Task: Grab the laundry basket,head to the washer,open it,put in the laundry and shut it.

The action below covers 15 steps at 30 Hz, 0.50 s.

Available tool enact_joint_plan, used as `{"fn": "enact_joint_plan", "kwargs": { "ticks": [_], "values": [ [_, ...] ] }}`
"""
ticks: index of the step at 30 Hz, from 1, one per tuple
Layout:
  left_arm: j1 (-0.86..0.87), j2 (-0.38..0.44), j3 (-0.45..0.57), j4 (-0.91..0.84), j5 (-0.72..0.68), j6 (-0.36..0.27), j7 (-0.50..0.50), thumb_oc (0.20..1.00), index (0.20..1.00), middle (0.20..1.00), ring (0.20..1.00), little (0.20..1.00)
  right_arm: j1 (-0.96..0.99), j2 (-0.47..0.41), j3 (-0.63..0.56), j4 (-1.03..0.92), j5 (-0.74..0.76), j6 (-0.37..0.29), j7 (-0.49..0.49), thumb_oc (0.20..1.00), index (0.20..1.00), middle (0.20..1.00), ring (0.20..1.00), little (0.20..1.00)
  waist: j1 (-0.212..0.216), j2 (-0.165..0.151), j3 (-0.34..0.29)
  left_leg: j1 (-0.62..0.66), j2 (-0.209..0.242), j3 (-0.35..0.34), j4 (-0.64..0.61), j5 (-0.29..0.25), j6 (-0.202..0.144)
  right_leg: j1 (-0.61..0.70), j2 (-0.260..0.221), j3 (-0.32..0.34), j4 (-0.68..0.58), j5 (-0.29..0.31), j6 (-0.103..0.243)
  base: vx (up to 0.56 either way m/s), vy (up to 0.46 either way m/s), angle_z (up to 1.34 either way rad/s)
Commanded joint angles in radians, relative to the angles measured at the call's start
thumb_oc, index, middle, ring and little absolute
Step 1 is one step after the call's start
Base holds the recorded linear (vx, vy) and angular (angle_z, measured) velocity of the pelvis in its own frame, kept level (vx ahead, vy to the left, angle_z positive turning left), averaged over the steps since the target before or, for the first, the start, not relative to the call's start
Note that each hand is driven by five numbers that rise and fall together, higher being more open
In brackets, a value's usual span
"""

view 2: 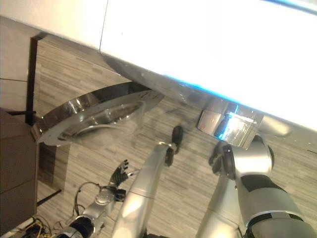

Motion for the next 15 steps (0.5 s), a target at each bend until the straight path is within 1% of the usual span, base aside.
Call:
{"fn": "enact_joint_plan", "kwargs": {
  "ticks": [1,2,4,6,7,8,10,11,12,13,14,15],
  "values": [
    [0.042,0.026,-0.026,0.032,-0.027,-0.02,-0.019,1.0,1.0,1.0,1.0,1.0,0.002,-0.098,0.025,0.032,-0.02,-0.021,0.011,0.2,0.2,0.2,0.2,0.2,0.014,0.012,-0.079,0.0,-0.031,-0.04,0.006,-0.049,0.0,0.027,0.003,0.006,-0.011,0.034,0.05,0.04,-0.01,0.21],
    [0.04,0.028,-0.031,0.025,-0.028,-0.02,-0.022,1.0,1.0,1.0,1.0,1.0,0.011,-0.107,0.03,0.084,-0.03,0.004,0.008,0.2,0.2,0.2,0.2,0.2,0.017,0.015,-0.08,-0.005,-0.034,-0.04,0.007,-0.048,0.0,0.023,0.001,0.007,-0.01,0.033,0.049,0.03,-0.003,0.2],
    [0.041,0.029,-0.035,0.012,-0.03,-0.024,-0.022,1.0,1.0,1.0,1.0,1.0,0.041,-0.112,0.05,0.202,-0.12,0.071,-0.041,1.0,1.0,1.0,1.0,1.0,0.018,0.025,-0.077,-0.012,-0.035,-0.037,0.004,-0.045,-0.001,0.014,0.0,0.008,-0.009,0.033,0.046,0.02,0.009,0.07],
    [0.045,0.033,-0.036,0.01,-0.029,-0.019,-0.023,1.0,1.0,1.0,1.0,1.0,0.048,-0.125,0.093,0.345,-0.207,0.179,-0.053,1.0,1.0,1.0,1.0,1.0,0.017,0.026,-0.073,-0.016,-0.033,-0.036,0.0,-0.042,-0.003,0.007,0.001,0.009,-0.011,0.038,0.043,0.0,0.0,-0.02],
    [0.042,0.035,-0.036,0.008,-0.033,-0.013,-0.023,1.0,1.0,1.0,1.0,1.0,0.014,-0.129,0.151,0.445,-0.242,0.262,-0.038,1.0,1.0,1.0,1.0,1.0,0.018,0.028,-0.069,-0.021,-0.026,-0.03,-0.009,-0.037,-0.007,0.001,0.004,0.008,-0.02,0.046,0.041,-0.01,-0.016,-0.05],
    [0.04,0.034,-0.035,-0.005,-0.034,-0.013,-0.024,1.0,1.0,1.0,1.0,1.0,0.029,-0.117,0.168,0.444,-0.264,0.277,-0.024,1.0,1.0,1.0,1.0,1.0,0.014,0.027,-0.067,-0.02,-0.025,-0.029,-0.016,-0.032,-0.008,0.002,0.006,0.008,-0.027,0.049,0.039,-0.01,-0.026,-0.04],
    [0.041,0.034,-0.034,-0.016,-0.032,-0.013,-0.02,1.0,1.0,1.0,1.0,1.0,0.058,-0.086,0.165,0.438,-0.255,0.28,-0.018,1.0,1.0,1.0,1.0,1.0,0.009,0.026,-0.067,-0.018,-0.025,-0.029,-0.034,-0.023,-0.008,0.002,0.012,0.006,-0.041,0.055,0.035,0.0,0.0,0.0],
    [0.03,0.028,-0.03,-0.01,-0.034,-0.011,-0.014,1.0,1.0,1.0,1.0,1.0,0.091,-0.047,0.149,0.421,-0.218,0.267,-0.003,1.0,1.0,1.0,1.0,1.0,0.004,0.022,-0.066,-0.013,-0.023,-0.028,-0.053,-0.013,-0.01,0.006,0.019,0.005,-0.058,0.062,0.033,-0.05,-0.013,-0.03],
    [0.014,0.011,-0.015,0.022,-0.038,-0.006,-0.014,1.0,1.0,1.0,1.0,1.0,0.169,0.02,0.14,0.353,-0.175,0.248,0.04,1.0,1.0,1.0,1.0,1.0,-0.012,0.011,-0.065,0.009,-0.016,-0.031,-0.088,0.002,-0.009,0.019,0.033,0.005,-0.089,0.079,0.033,-0.08,-0.029,-0.16],
    [0.003,0.002,-0.006,0.047,-0.038,-0.007,-0.014,1.0,1.0,1.0,1.0,1.0,0.219,0.054,0.13,0.325,-0.171,0.222,0.048,1.0,1.0,1.0,1.0,1.0,-0.023,0.002,-0.068,0.033,-0.011,-0.032,-0.124,0.017,-0.011,0.04,0.039,-0.001,-0.12,0.092,0.036,-0.12,-0.031,-0.23],
    [-0.006,-0.009,0.001,0.077,-0.037,-0.009,-0.015,1.0,1.0,1.0,1.0,1.0,0.271,0.087,0.119,0.318,-0.161,0.212,0.059,1.0,1.0,1.0,1.0,1.0,-0.031,-0.005,-0.071,0.066,-0.005,-0.032,-0.168,0.034,-0.014,0.076,0.046,-0.008,-0.159,0.106,0.038,-0.09,-0.026,-0.2],
    [-0.005,-0.009,0.0,0.079,-0.037,-0.01,-0.015,1.0,1.0,1.0,1.0,1.0,0.273,0.088,0.119,0.316,-0.161,0.211,0.06,1.0,1.0,1.0,1.0,1.0,-0.032,-0.005,-0.07,0.07,-0.004,-0.032,-0.172,0.036,-0.014,0.08,0.046,-0.009,-0.163,0.107,0.038,-0.08,-0.013,-0.07]
  ]
}}
